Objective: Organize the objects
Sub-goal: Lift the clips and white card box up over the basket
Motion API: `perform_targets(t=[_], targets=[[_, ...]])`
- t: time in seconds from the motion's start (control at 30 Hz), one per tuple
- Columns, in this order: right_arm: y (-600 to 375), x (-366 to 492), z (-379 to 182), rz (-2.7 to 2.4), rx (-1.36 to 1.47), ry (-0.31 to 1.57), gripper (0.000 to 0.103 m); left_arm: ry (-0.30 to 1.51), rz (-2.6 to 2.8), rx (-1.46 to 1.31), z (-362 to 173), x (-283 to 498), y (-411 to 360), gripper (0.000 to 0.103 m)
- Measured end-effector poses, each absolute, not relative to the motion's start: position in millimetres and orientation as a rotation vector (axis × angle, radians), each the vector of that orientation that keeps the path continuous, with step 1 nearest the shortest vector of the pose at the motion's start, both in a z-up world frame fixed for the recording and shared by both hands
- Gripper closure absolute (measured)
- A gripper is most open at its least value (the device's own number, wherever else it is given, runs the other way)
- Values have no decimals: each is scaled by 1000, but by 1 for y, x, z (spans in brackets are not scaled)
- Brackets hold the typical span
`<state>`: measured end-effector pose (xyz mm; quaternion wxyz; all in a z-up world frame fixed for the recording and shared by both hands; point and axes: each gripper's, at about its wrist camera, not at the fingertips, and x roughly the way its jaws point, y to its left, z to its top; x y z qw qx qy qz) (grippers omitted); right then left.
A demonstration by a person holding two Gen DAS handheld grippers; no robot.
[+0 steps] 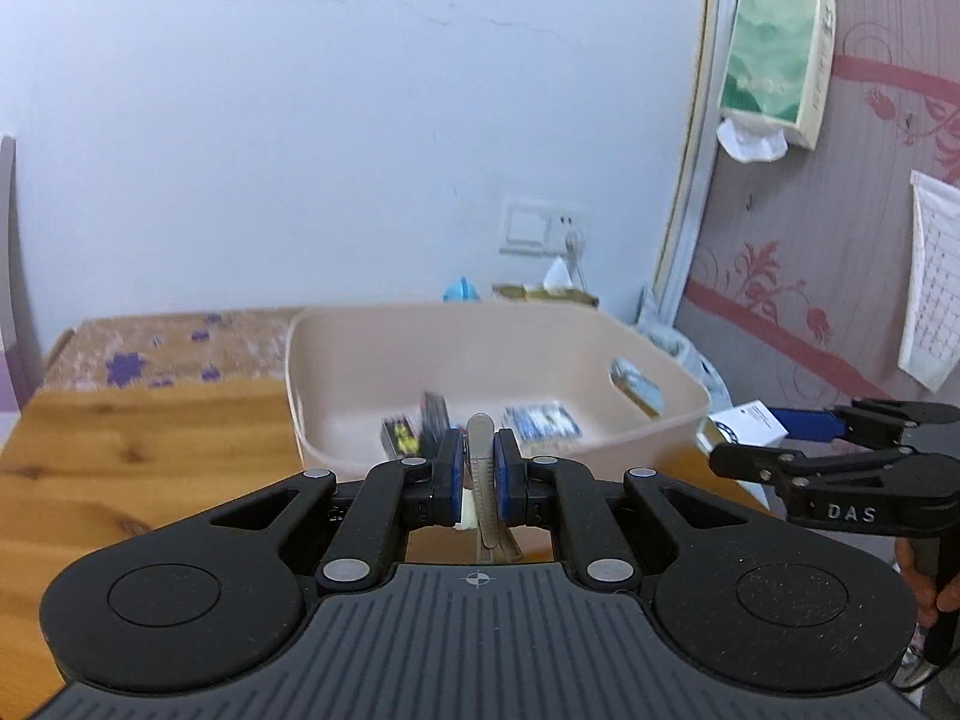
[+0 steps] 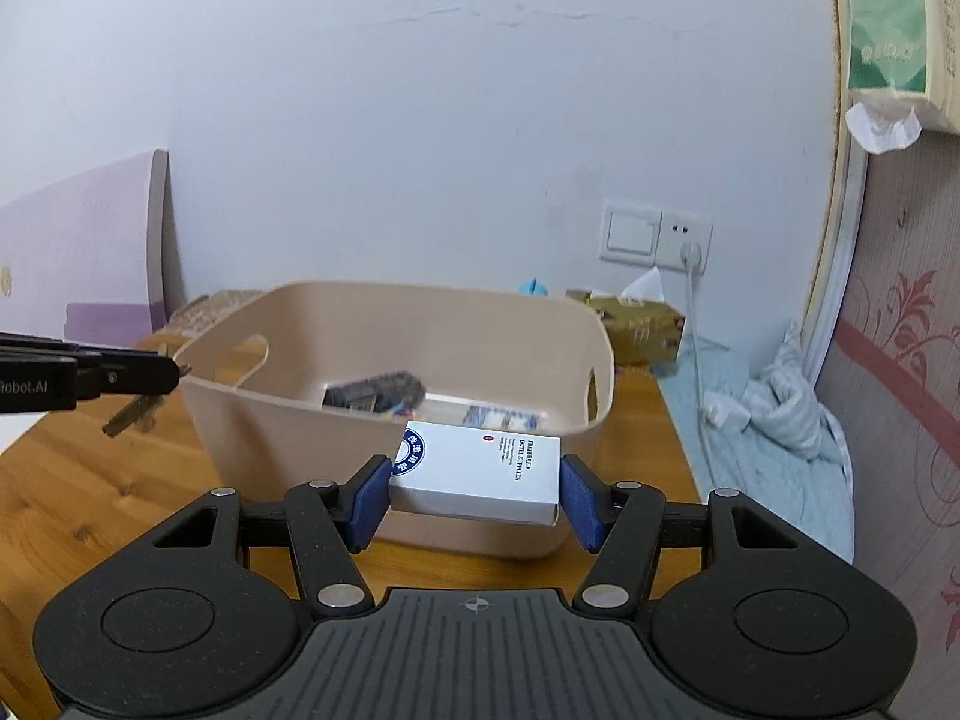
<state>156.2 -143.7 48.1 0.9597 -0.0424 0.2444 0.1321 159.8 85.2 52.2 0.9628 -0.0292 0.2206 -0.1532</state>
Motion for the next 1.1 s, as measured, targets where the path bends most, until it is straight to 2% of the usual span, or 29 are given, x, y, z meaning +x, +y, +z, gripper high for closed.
perform_targets(t=[0.43, 1.1], targets=[[-151, 186, 76, 257, -75, 432, 45, 427, -275, -7, 69, 219, 77, 93], [-135, 257, 46, 261, -123, 573, 45, 595, -247, 69, 16, 300, 50, 93]])
